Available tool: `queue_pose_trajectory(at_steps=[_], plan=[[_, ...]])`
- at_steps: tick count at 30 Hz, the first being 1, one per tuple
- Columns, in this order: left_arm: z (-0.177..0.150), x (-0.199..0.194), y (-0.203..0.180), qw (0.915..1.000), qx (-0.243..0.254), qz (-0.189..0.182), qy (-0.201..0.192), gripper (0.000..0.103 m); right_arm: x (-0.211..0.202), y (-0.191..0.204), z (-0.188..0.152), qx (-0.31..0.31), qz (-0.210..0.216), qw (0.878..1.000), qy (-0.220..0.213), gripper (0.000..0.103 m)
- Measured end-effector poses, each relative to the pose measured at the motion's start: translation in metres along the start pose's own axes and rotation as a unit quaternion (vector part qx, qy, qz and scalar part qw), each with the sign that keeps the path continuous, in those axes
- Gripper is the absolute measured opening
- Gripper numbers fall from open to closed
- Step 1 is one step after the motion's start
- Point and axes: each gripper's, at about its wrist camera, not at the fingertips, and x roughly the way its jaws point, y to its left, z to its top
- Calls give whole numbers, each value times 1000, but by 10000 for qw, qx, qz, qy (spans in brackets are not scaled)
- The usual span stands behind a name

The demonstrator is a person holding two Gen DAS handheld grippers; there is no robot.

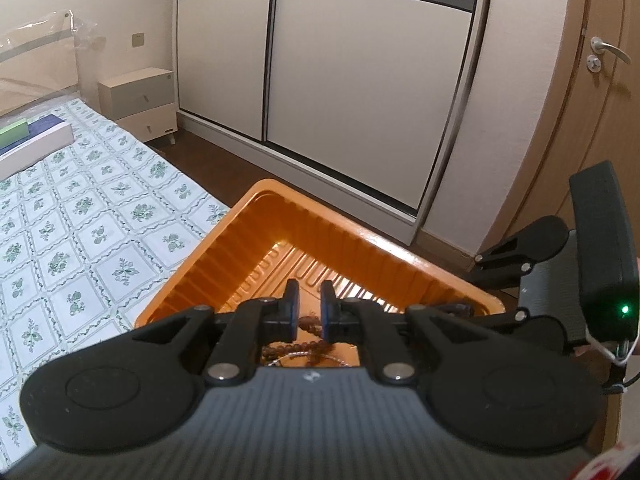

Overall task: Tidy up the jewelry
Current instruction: 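Lower the brown strand into the tray and open the left tool, then return the left tool to the pile and grasp a black watch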

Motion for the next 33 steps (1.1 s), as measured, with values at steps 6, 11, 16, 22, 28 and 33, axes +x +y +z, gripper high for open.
queue_pose_trajectory(at_steps=[6, 11, 16, 22, 28, 33], plan=[[-8, -19, 15, 9997, -16, 215, -142, 11, -1, 1, -1, 8, -9, 10000, -9, 5], [-31, -45, 44, 9970, -211, 711, -233, 14, 0, 1, 0, 9, -4, 10000, -10, 5], [-66, -72, 79, 9896, -507, 1328, -200, 14, 0, 1, 0, 7, -8, 10000, -5, 5], [-112, -94, 108, 9769, -869, 1951, -126, 14, 0, 1, -1, 10, -11, 10000, -6, 5], [-150, -88, 96, 9782, -996, 1820, -96, 18, 0, 1, 0, 7, -15, 10000, 0, 5], [-172, -65, 69, 9901, -612, 1263, 93, 31, 0, 1, 0, 10, -13, 10000, 1, 5]])
